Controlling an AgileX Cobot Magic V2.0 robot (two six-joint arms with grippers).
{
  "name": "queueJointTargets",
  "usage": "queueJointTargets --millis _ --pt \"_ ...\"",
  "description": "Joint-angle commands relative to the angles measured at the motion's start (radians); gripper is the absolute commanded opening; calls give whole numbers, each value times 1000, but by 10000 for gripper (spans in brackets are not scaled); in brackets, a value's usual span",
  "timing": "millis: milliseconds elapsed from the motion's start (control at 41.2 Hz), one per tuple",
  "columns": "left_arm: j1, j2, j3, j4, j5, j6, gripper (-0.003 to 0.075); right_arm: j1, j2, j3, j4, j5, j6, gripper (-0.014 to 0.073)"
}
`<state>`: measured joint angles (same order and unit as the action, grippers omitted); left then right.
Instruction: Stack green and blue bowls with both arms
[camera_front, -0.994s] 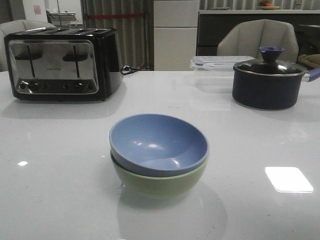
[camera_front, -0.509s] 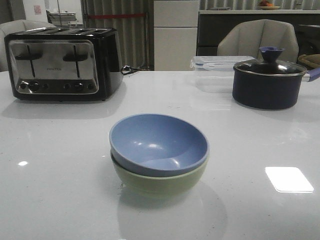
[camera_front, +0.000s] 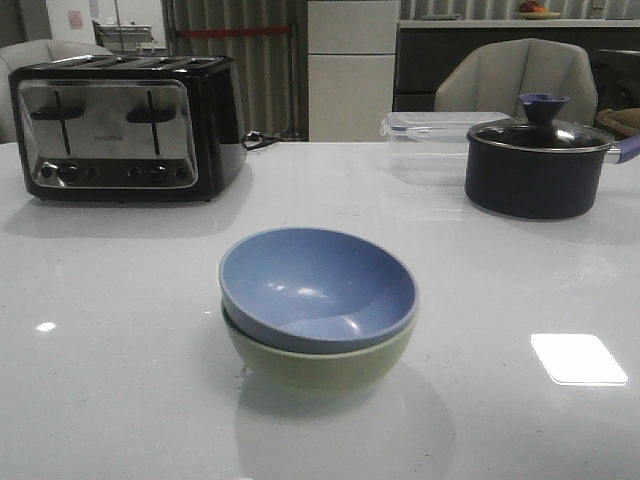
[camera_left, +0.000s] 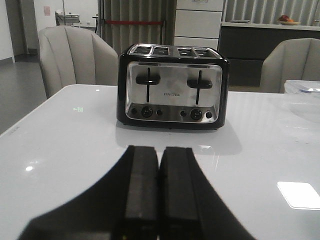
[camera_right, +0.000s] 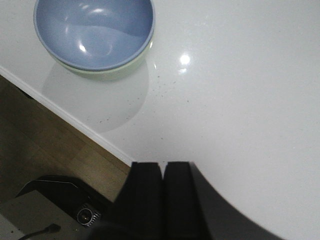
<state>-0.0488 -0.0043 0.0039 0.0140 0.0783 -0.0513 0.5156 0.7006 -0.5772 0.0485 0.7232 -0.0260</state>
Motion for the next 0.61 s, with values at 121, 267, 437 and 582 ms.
queueJointTargets --millis 121,267,437,582 --pt "1 -19 4 -1 -94 -7 93 0 -18 -24 -8 -57 1 53" --pt "1 -19 4 -1 -91 -7 93 -65 -103 24 -29 -113 0 53" --pt "1 -19 4 -1 -91 -7 93 -242 -285 206 -30 -329 0 53" --pt "1 -19 4 -1 -91 -7 93 -393 -486 382 -30 -469 0 53"
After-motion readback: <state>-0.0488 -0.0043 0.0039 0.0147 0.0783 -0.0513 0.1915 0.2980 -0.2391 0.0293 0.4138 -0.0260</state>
